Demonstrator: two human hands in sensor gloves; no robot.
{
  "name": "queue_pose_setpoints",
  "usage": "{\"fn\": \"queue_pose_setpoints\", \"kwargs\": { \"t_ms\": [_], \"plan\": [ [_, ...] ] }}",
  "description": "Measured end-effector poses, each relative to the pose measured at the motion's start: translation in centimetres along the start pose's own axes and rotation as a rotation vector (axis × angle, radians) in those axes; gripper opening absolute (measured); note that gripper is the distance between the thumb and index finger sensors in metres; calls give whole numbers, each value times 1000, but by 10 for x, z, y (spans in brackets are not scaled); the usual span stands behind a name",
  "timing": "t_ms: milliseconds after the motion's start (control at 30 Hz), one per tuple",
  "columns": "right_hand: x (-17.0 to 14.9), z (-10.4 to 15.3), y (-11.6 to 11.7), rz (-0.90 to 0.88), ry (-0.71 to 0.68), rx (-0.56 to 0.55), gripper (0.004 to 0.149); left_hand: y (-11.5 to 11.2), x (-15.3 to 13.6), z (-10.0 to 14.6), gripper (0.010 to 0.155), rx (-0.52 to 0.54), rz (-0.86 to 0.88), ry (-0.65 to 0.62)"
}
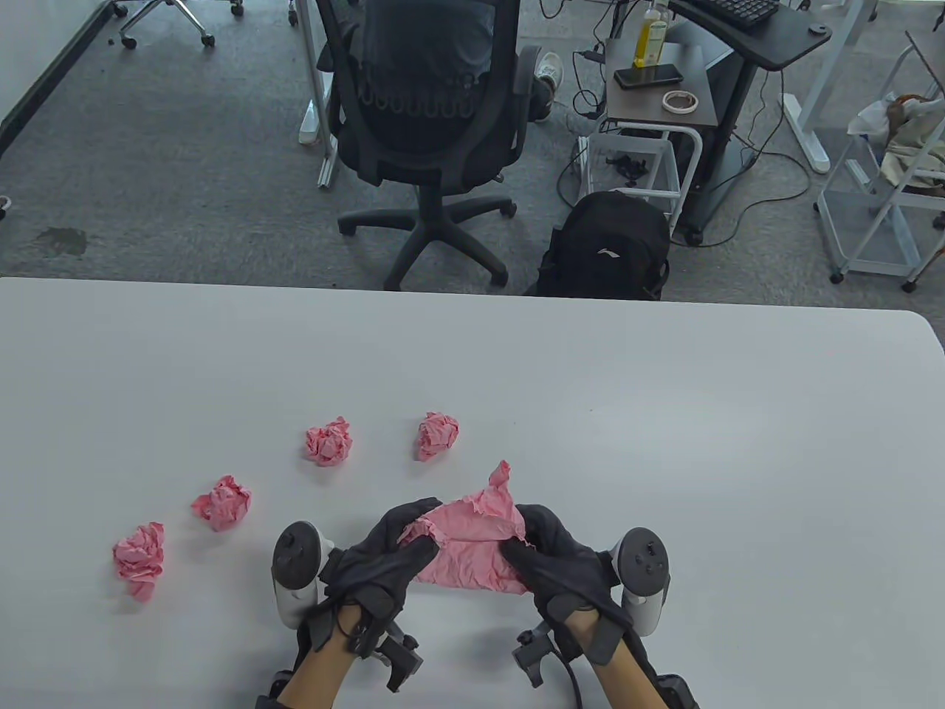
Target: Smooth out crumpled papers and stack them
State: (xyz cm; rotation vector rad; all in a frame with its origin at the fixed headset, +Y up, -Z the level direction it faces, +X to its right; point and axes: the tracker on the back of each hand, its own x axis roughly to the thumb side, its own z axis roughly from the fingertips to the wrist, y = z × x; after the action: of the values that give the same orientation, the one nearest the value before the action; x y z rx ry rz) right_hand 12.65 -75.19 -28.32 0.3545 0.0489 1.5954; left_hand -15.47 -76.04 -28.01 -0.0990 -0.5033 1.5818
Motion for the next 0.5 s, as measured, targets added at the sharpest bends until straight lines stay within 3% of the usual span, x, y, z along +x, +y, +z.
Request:
{"fn": "queue_pose_setpoints", "kwargs": {
  "t_ms": [200, 300, 333, 433, 500],
  "plan": [
    [4, 2, -5, 126, 26, -27, 41, -6, 10, -4, 54, -134, 10, -94],
    [8, 4, -12, 243, 9, -103, 40, -7, 13, -3, 57, -203, -2, -57],
    [12, 5, -16, 337, -32, -136, 40, -5, 15, -2, 59, -220, -77, -56],
    [22, 5, -16, 595, -190, -163, 40, 1, 19, -2, 57, -97, -310, -51],
    [30, 8, -10, 725, -310, -127, 39, 2, 22, -1, 76, -27, -377, -74]
  ]
}}
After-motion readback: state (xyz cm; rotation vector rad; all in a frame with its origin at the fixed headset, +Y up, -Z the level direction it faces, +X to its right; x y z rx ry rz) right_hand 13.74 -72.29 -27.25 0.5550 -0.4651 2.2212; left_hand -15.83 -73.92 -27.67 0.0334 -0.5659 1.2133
